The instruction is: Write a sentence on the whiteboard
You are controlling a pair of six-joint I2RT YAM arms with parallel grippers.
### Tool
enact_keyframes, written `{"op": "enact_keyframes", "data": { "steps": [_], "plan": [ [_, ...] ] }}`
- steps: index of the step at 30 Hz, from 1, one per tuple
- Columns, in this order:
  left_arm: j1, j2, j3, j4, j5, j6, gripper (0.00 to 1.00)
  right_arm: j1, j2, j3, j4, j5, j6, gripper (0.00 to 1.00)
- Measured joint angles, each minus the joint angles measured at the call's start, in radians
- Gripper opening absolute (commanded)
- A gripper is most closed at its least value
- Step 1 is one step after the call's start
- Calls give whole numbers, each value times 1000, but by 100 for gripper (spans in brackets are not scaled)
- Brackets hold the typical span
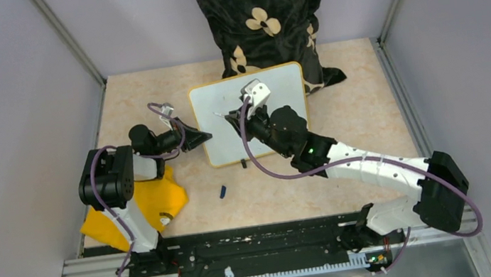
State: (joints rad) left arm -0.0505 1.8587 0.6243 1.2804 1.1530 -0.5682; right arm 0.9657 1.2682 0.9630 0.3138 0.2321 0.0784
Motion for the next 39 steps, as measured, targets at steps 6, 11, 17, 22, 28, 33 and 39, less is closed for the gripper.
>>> {"op": "enact_keyframes", "data": {
  "steps": [6, 11, 17, 22, 28, 33, 39],
  "plan": [
    [0, 0, 0, -2, 0, 2, 7, 0, 24, 0, -1, 31, 3, 0],
    [0, 0, 0, -2, 0, 2, 7, 23, 36, 0, 7, 156, -30, 0],
    [0, 0, 0, -2, 0, 1, 6, 75, 64, 0, 40, 269, -98, 0],
    [0, 0, 0, -1, 0, 0, 6, 92, 105, 0, 68, 314, -125, 0],
    [0, 0, 0, -1, 0, 1, 5, 106, 163, 4, 87, 350, -138, 0],
    [0, 0, 0, -1, 0, 1, 3, 106, 206, 40, 107, 374, -138, 0],
    [0, 0, 0, -1, 0, 1, 1, 106, 249, 100, 138, 393, -138, 0]
  ]
}}
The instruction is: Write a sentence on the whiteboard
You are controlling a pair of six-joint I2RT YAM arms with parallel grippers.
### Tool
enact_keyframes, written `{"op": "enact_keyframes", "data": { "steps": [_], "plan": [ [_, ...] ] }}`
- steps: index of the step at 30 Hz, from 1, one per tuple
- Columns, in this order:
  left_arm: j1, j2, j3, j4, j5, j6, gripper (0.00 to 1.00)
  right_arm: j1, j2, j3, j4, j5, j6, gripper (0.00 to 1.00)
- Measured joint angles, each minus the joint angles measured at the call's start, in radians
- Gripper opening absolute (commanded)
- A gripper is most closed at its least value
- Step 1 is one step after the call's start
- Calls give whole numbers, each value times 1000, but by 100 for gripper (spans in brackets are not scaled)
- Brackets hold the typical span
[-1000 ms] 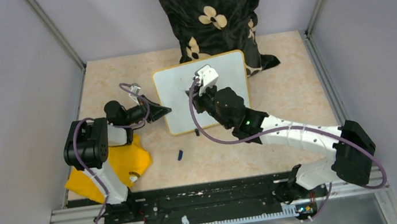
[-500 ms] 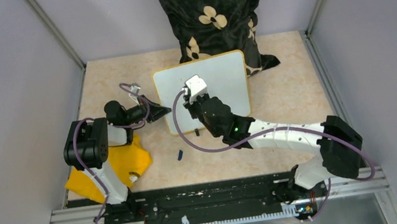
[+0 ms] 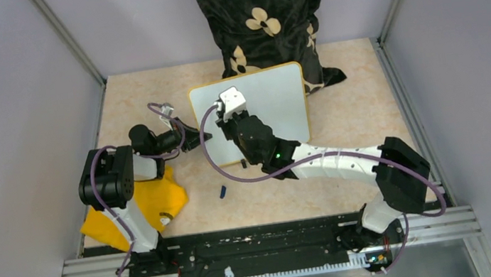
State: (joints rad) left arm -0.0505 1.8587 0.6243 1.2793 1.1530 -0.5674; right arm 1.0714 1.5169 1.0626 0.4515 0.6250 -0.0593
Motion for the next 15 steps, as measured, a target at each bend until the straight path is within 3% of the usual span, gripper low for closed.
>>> {"op": "enact_keyframes", "data": {
  "steps": [15],
  "plan": [
    [0, 0, 0, 0, 0, 0, 0, 0, 78, 47, -36, 12, 20, 0]
  ]
}}
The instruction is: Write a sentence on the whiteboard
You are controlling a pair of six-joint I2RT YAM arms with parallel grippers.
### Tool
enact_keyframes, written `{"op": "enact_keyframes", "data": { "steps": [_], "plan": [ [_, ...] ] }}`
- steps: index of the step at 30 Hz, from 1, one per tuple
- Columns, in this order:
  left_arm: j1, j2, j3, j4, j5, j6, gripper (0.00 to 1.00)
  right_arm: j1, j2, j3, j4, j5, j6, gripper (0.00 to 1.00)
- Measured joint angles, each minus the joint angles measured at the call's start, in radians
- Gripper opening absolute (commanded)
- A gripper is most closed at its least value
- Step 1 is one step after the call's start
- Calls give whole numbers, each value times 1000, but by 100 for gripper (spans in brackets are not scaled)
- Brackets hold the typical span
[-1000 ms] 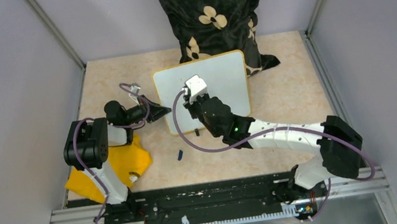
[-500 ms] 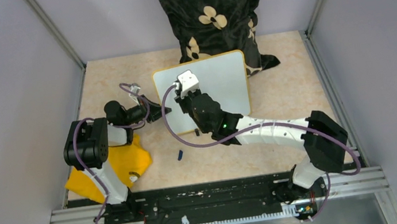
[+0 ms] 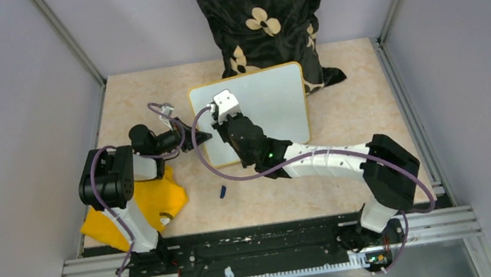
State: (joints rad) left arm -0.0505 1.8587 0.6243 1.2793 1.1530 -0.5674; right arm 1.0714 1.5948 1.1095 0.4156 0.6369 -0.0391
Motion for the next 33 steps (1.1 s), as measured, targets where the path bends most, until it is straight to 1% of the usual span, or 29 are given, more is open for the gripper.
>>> {"op": "enact_keyframes", "data": {
  "steps": [33],
  "plan": [
    [0, 0, 0, 0, -2, -1, 0, 2, 53, 25, 7, 59, 6, 0]
  ]
}}
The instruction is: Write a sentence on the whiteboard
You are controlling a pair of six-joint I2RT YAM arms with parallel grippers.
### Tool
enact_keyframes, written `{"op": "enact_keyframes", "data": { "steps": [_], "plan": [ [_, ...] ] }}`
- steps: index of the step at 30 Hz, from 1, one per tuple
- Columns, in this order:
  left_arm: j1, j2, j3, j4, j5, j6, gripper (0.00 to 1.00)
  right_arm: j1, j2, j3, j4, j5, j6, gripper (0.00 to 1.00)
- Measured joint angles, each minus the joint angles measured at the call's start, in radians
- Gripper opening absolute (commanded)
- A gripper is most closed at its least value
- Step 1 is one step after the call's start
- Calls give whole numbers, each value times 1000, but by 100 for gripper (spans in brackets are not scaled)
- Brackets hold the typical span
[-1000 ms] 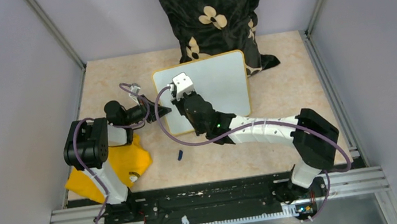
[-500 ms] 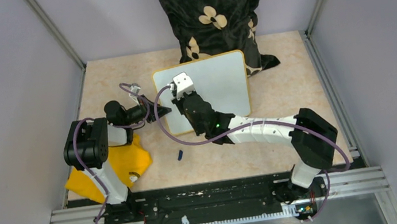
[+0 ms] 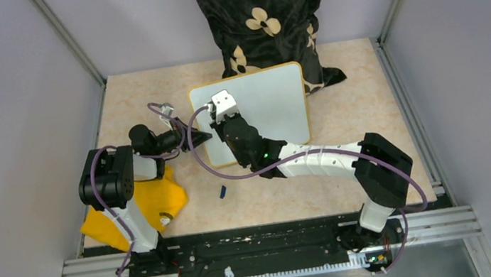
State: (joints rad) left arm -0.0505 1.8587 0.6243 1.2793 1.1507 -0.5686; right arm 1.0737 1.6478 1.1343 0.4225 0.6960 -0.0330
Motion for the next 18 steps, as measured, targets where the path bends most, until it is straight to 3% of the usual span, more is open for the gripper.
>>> {"op": "enact_keyframes", "data": {
  "steps": [18],
  "plan": [
    [0, 0, 0, 0, -5, -4, 0, 4, 23, 20, -6, -14, 11, 0]
  ]
}}
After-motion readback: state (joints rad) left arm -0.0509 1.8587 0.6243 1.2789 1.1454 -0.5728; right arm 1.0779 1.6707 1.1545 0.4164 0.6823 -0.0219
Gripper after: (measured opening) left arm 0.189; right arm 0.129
